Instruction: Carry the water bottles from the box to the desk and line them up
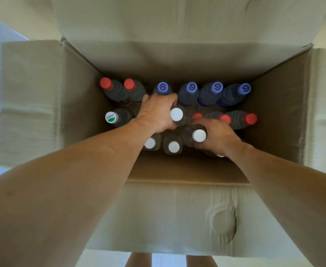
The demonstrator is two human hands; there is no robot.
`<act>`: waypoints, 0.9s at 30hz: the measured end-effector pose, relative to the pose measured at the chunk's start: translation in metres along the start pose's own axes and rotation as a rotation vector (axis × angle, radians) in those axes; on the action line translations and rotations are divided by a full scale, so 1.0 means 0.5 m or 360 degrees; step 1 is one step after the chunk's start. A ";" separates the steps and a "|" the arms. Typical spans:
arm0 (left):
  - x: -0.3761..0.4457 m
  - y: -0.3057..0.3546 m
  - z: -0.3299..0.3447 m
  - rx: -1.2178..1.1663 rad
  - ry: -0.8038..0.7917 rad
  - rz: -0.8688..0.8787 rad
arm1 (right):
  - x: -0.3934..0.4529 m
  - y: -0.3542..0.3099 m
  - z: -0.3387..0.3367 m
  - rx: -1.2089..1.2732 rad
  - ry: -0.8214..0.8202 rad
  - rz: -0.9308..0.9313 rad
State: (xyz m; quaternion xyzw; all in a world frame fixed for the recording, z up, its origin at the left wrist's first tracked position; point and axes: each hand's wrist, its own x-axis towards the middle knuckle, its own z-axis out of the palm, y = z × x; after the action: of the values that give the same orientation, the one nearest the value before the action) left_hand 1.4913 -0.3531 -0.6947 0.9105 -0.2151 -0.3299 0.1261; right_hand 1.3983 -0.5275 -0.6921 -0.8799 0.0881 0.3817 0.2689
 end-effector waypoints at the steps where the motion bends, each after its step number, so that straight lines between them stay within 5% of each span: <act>1: -0.011 0.003 -0.018 -0.0209 -0.0010 -0.0049 | -0.013 0.000 -0.020 0.0127 0.0025 0.0031; 7: -0.065 0.021 -0.161 -0.1055 0.0014 -0.0201 | -0.075 -0.027 -0.131 0.1085 0.0150 0.0156; 12: -0.112 0.064 -0.287 -0.1448 -0.0078 -0.0297 | -0.121 -0.078 -0.220 0.1680 -0.0030 0.0128; 27: -0.282 0.187 -0.493 -0.1965 -0.0081 -0.0523 | -0.303 -0.258 -0.391 0.2496 0.0014 -0.0023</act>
State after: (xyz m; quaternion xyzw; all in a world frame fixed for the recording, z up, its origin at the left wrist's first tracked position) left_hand 1.5269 -0.3466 -0.3978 0.6831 0.1541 -0.4298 0.5700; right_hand 1.4618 -0.5326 -0.4205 -0.4351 0.3272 0.2026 0.8140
